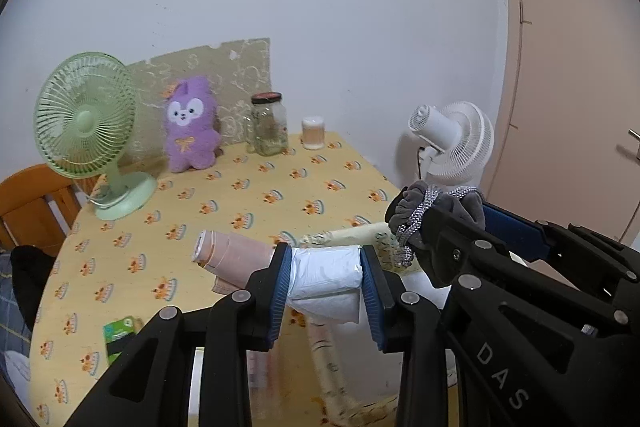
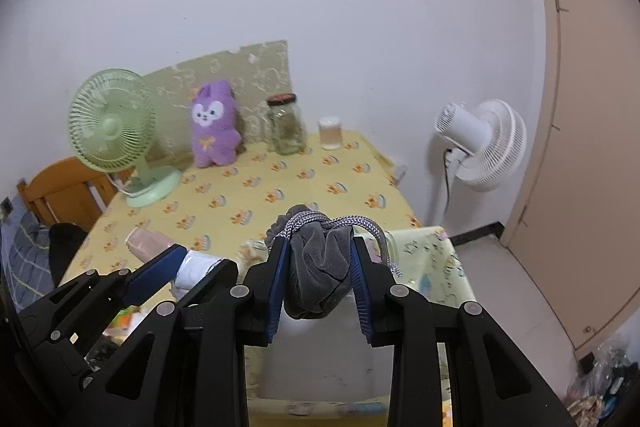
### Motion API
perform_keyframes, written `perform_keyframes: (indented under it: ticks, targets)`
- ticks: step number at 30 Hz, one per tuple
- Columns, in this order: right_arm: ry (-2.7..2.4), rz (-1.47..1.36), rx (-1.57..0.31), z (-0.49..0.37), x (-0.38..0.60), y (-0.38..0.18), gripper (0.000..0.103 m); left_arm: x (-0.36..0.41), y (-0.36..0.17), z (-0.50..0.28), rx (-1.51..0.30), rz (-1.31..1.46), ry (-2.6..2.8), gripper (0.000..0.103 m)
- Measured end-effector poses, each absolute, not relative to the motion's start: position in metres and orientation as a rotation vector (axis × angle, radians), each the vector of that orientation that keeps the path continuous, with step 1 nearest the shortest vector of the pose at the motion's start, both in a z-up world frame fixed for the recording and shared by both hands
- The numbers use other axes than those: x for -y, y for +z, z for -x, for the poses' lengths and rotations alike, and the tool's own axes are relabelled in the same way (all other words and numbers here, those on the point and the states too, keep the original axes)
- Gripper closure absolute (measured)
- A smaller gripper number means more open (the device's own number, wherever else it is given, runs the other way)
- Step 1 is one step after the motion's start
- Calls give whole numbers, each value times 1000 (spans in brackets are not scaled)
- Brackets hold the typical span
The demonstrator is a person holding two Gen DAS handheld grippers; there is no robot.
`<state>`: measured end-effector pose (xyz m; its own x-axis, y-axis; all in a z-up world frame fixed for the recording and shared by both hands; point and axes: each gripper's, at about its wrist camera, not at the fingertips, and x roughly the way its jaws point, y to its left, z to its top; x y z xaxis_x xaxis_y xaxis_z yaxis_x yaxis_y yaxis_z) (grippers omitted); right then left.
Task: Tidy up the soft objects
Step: 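Lift and carry both held items toward the patterned paper box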
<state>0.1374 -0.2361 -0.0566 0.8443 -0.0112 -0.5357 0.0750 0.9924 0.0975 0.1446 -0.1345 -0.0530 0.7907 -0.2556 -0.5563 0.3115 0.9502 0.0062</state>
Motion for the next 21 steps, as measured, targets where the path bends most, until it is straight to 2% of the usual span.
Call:
perform_keyframes:
  ticks: [8,16,20,21]
  targets:
    - [-105,-127,-602,-144,261,-74,69,161,-69,-157,-626,-127,-362,68]
    - [-135,-161,-654,-152,283,-96,69,182,-89,-169,-707,-157,-387,63]
    - [-129,-167,-679,-160,290,-107,69,190,-99,-172,-754,-176,-410,58]
    - [-130,-167,-684,-162,292,-109,69,192,-101,-172,-763,-177,-421,52]
